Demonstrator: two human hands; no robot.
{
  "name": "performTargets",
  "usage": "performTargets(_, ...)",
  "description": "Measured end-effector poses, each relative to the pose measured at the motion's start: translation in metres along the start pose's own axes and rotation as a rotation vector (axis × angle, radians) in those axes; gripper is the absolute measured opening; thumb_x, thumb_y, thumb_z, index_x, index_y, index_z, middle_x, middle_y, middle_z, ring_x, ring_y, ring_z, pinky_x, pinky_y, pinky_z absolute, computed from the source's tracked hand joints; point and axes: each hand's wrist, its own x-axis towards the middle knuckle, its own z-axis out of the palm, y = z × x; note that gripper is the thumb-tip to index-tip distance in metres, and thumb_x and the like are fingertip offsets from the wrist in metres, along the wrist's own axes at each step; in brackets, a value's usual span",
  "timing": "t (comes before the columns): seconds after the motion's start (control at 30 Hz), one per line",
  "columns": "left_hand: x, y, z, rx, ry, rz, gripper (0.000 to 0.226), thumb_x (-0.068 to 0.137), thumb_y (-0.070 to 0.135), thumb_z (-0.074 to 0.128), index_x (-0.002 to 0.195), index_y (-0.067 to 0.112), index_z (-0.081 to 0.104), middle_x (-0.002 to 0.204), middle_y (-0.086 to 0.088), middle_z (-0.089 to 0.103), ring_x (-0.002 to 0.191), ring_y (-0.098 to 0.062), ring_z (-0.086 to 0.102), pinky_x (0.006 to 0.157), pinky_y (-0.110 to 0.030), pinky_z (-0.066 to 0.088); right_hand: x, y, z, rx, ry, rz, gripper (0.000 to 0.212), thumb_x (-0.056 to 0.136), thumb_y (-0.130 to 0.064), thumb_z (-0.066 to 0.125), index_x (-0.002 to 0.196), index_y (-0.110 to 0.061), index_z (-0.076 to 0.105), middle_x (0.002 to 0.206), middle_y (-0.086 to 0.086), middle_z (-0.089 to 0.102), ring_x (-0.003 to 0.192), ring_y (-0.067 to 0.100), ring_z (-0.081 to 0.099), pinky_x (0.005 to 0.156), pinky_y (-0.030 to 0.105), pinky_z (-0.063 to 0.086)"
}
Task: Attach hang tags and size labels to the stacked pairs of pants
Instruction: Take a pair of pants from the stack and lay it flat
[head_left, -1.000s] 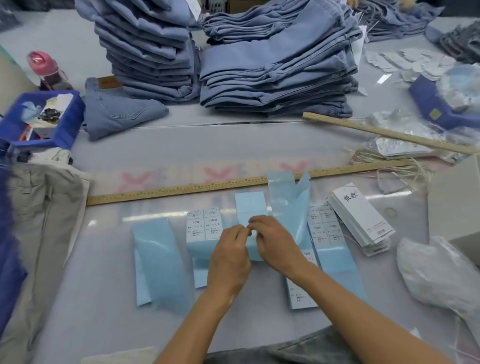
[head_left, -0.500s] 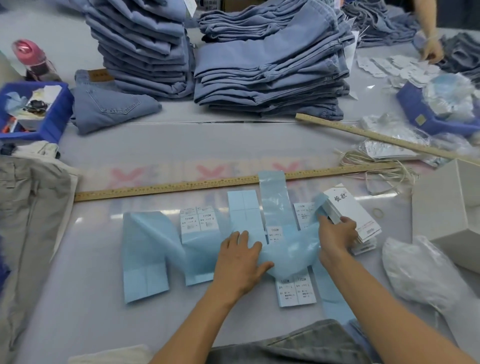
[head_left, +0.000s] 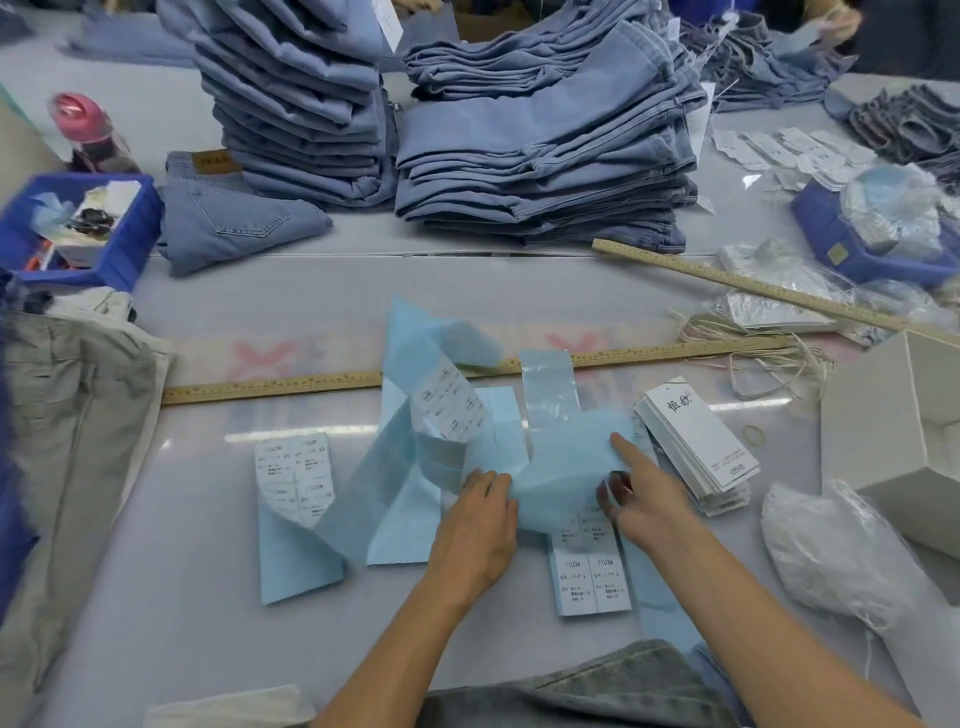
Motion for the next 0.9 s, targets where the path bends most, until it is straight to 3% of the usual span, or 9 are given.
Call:
performTargets(0.13, -0.005, -0.008, -0.015, -0.271, 0.164, -0.096, 0.041, 0.107, 0.025, 0.043, 0.147, 0.025, 0.043, 0.147, 0.004, 0.049, 0.128, -0.019, 0.05, 0.102, -0.034, 0.045, -0.004, 0.003, 0.024, 0.033, -0.132, -0.136, 0.048, 0.088, -0.008, 0.076, 0.132, -0.014, 0.059, 0.122, 0.014, 0.07, 0.107, 0.032, 0.068, 0.09, 0.049, 0.057)
performTargets(0.23, -0.006, -0.014, -0.03, -0.334, 0.327, -0.107, 0.049, 0.105, 0.02, 0.047, 0.151, 0.033, 0.037, 0.151, 0.008, 0.045, 0.129, -0.016, 0.049, 0.101, -0.038, 0.05, -0.01, 0.011, 0.047, -0.04, -0.174, -0.308, 0.067, 0.085, -0.003, 0.076, 0.143, -0.022, 0.048, 0.118, 0.013, 0.069, 0.096, 0.028, 0.071, 0.079, 0.045, 0.06)
performTargets(0.33, -0.005, -0.022, -0.043, -0.29, 0.379, -0.132, 0.064, 0.103, 0.017, 0.051, 0.158, 0.035, 0.024, 0.16, 0.005, 0.029, 0.13, -0.018, 0.05, 0.091, -0.035, 0.055, -0.015, 0.024, 0.071, -0.287, -0.226, -0.563, 0.073, 0.088, -0.004, 0.073, 0.147, -0.035, 0.043, 0.113, 0.002, 0.063, 0.075, 0.007, 0.065, 0.071, 0.031, 0.058)
performTargets(0.47, -0.007, -0.034, -0.062, -0.322, 0.533, -0.22, 0.073, 0.098, 0.012, 0.058, 0.159, 0.032, 0.023, 0.15, 0.0, 0.033, 0.101, -0.015, 0.061, 0.069, -0.018, 0.048, -0.02, 0.049, 0.1, -0.693, -0.322, -0.831, 0.075, 0.091, 0.0, 0.063, 0.151, -0.037, 0.037, 0.109, -0.006, 0.054, 0.062, 0.004, 0.05, 0.063, 0.021, 0.051)
performTargets(0.57, -0.014, -0.045, -0.083, -0.155, 0.677, -0.356, 0.065, 0.096, 0.015, 0.061, 0.153, 0.026, 0.031, 0.131, -0.001, 0.037, 0.08, -0.02, 0.058, 0.064, -0.034, 0.05, -0.02, 0.063, 0.111, -0.917, -0.36, -0.913, 0.061, 0.094, -0.006, 0.062, 0.147, -0.029, 0.044, 0.114, -0.004, 0.047, 0.086, 0.009, 0.057, 0.075, 0.026, 0.048)
performTargets(0.67, -0.024, -0.066, -0.102, -0.076, 0.661, -0.555, 0.066, 0.096, 0.029, 0.065, 0.153, 0.021, 0.032, 0.128, -0.006, 0.039, 0.081, -0.027, 0.054, 0.07, -0.036, 0.044, -0.014, 0.069, 0.119, -0.965, -0.253, -0.991, 0.063, 0.092, -0.013, 0.068, 0.148, -0.022, 0.042, 0.132, 0.001, 0.041, 0.121, 0.02, 0.047, 0.098, 0.027, 0.042)
performTargets(0.73, -0.034, -0.083, -0.108, -0.115, 0.633, -0.672, 0.049, 0.096, 0.033, 0.065, 0.14, 0.017, 0.052, 0.124, -0.008, 0.044, 0.088, -0.033, 0.059, 0.077, -0.037, 0.045, -0.01, 0.07, 0.129, -0.986, -0.177, -0.962, 0.075, 0.087, -0.017, 0.074, 0.152, -0.02, 0.036, 0.144, 0.005, 0.034, 0.133, 0.022, 0.033, 0.104, 0.026, 0.033)
performTargets(0.8, -0.045, -0.101, -0.11, -0.177, 0.659, -0.745, 0.032, 0.096, 0.035, 0.065, 0.121, 0.014, 0.065, 0.116, -0.006, 0.047, 0.086, -0.033, 0.058, 0.077, -0.037, 0.046, -0.01, 0.069, 0.14, -0.968, -0.201, -0.841, 0.081, 0.085, -0.019, 0.076, 0.154, -0.021, 0.033, 0.141, 0.005, 0.043, 0.13, 0.022, 0.039, 0.104, 0.032, 0.039)
performTargets(0.9, -0.058, -0.126, -0.114, -0.344, 0.675, -0.771, 0.025, 0.095, 0.037, 0.065, 0.098, 0.012, 0.066, 0.101, -0.006, 0.06, 0.081, -0.028, 0.061, 0.065, -0.033, 0.044, -0.02, 0.075, 0.157, -0.879, -0.362, -0.756, 0.055, 0.087, -0.013, 0.074, 0.137, -0.023, 0.054, 0.101, -0.003, 0.066, 0.094, 0.013, 0.061, 0.085, 0.031, 0.051)
